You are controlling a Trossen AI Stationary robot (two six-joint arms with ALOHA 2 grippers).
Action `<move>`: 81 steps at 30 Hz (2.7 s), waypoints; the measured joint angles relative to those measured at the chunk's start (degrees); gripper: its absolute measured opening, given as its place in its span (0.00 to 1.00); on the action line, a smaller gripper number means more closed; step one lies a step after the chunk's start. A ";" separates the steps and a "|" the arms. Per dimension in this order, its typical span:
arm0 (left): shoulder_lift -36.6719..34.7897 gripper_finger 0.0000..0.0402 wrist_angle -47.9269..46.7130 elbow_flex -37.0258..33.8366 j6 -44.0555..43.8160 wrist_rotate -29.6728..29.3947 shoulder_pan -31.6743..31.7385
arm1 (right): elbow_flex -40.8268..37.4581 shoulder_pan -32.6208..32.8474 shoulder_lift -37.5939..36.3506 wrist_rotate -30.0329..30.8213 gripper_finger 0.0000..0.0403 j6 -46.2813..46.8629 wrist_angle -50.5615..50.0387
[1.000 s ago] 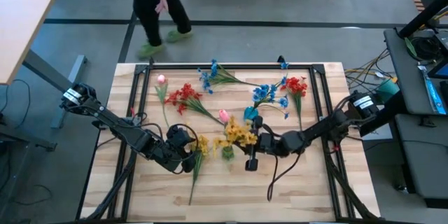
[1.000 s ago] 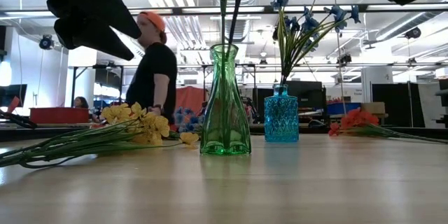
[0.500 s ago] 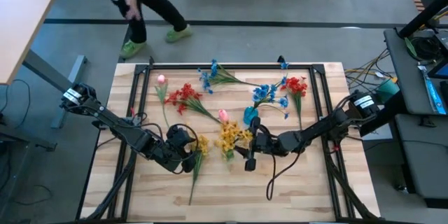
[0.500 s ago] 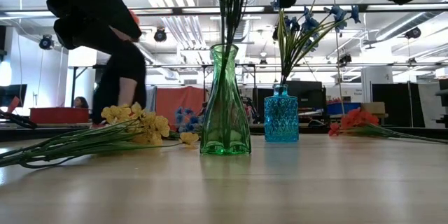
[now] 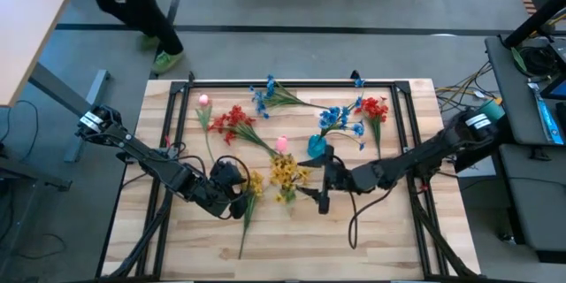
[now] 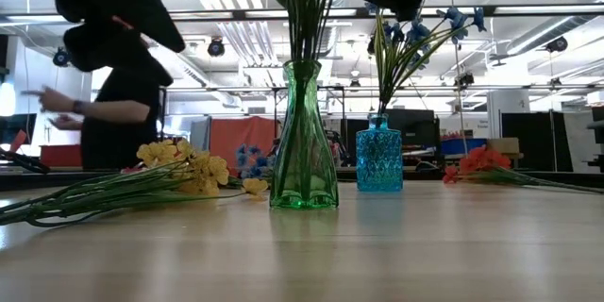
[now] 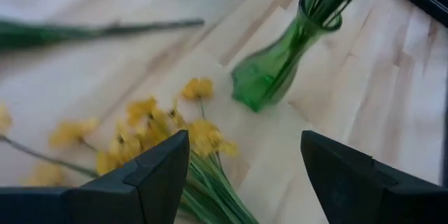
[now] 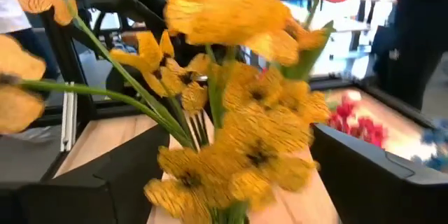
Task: Sort flowers into vase by color
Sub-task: Put the right yellow flowers into the green flower vase, then put the yellow flowers into the green flower vase
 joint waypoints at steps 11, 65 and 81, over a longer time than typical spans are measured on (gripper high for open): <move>1.50 0.64 -7.70 0.20 -23.12 16.61 -0.94 | 0.00 0.60 -7.49 0.00 0.87 8.89 -17.96; 31.21 0.03 -31.43 23.52 -26.70 20.79 -0.16 | 0.00 2.54 -8.08 -0.51 0.86 10.76 -21.77; 8.81 0.01 -35.27 23.52 -27.75 -3.83 -7.68 | -0.02 2.51 -11.51 -0.45 0.86 9.28 -25.66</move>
